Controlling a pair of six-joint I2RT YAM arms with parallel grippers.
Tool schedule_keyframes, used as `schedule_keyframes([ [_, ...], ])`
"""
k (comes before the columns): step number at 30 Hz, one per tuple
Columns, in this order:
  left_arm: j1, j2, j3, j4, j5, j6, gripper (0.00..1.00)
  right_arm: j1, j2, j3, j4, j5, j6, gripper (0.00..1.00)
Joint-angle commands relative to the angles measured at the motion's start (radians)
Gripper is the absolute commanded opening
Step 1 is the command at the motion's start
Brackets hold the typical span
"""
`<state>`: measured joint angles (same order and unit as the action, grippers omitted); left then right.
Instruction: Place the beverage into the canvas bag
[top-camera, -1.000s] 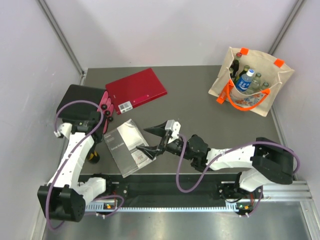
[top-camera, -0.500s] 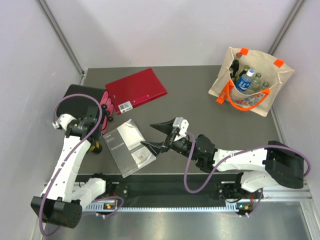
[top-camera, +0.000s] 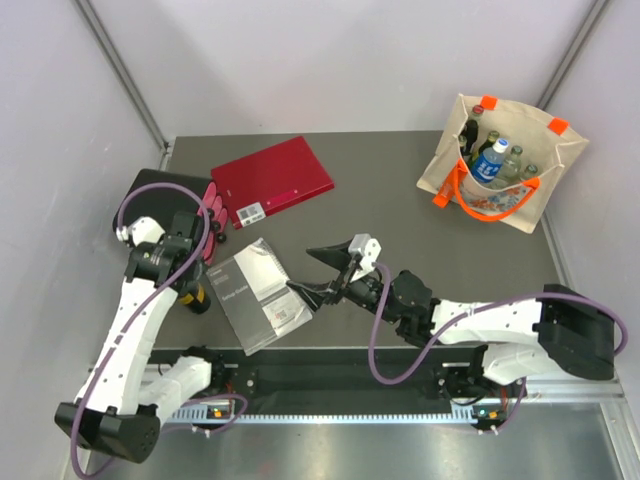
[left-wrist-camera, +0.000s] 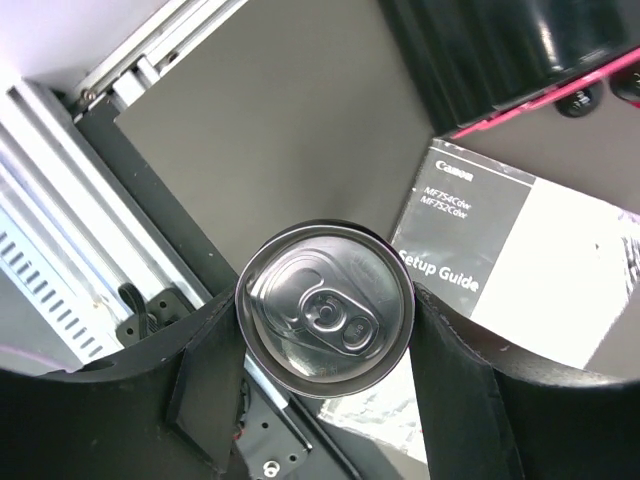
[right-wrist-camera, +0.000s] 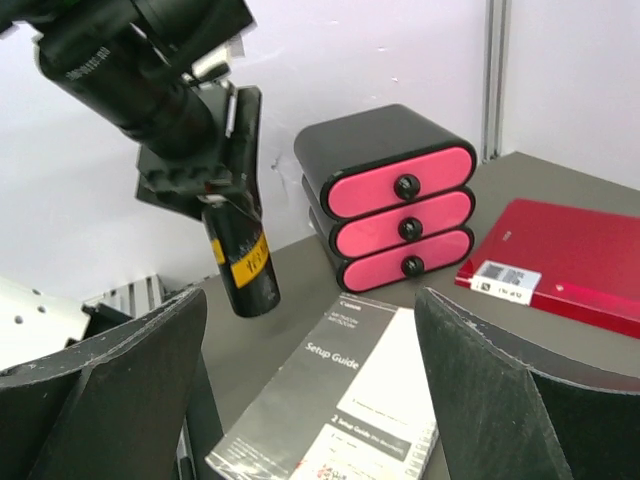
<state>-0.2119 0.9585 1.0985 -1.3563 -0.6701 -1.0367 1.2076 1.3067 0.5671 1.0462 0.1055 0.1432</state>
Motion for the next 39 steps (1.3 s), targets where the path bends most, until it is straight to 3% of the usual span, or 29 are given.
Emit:
schedule_keyframes([
  [1, -0.006, -0.053, 0.073, 0.008, 0.0, 0.124, 0.0, -0.003, -0.061, 0.001, -0.009, 0.04, 0.007, 0.84],
  [5, -0.006, -0.095, 0.107, 0.096, 0.11, 0.251, 0.0, -0.005, -0.098, 0.004, -0.055, 0.085, -0.019, 0.84],
  [8, -0.006, -0.148, 0.103, 0.271, 0.365, 0.42, 0.0, -0.003, -0.139, 0.013, -0.131, 0.199, -0.016, 0.84],
  [13, -0.007, -0.13, 0.054, 0.52, 0.831, 0.495, 0.0, -0.006, -0.228, 0.115, -0.51, 0.52, 0.09, 0.85],
  [15, -0.036, -0.078, 0.032, 0.625, 0.917, 0.498, 0.0, -0.006, -0.247, 0.158, -0.651, 0.572, 0.105, 0.85],
  [20, -0.291, 0.078, 0.063, 0.802, 0.75, 0.541, 0.0, -0.029, -0.36, 0.201, -0.877, 0.692, 0.177, 0.84],
  [29, -0.487, 0.498, 0.178, 1.192, 0.711, 0.716, 0.0, -0.144, -0.533, 0.177, -1.098, 0.714, 0.262, 0.83],
  [34, -0.56, 0.73, 0.363, 1.217, 0.689, 0.788, 0.0, -0.154, -0.586, 0.16, -1.155, 0.804, 0.291, 0.83],
  [39, -0.632, 0.851, 0.458, 1.243, 0.635, 0.836, 0.03, -0.158, -0.616, 0.136, -1.175, 0.823, 0.306, 0.83],
])
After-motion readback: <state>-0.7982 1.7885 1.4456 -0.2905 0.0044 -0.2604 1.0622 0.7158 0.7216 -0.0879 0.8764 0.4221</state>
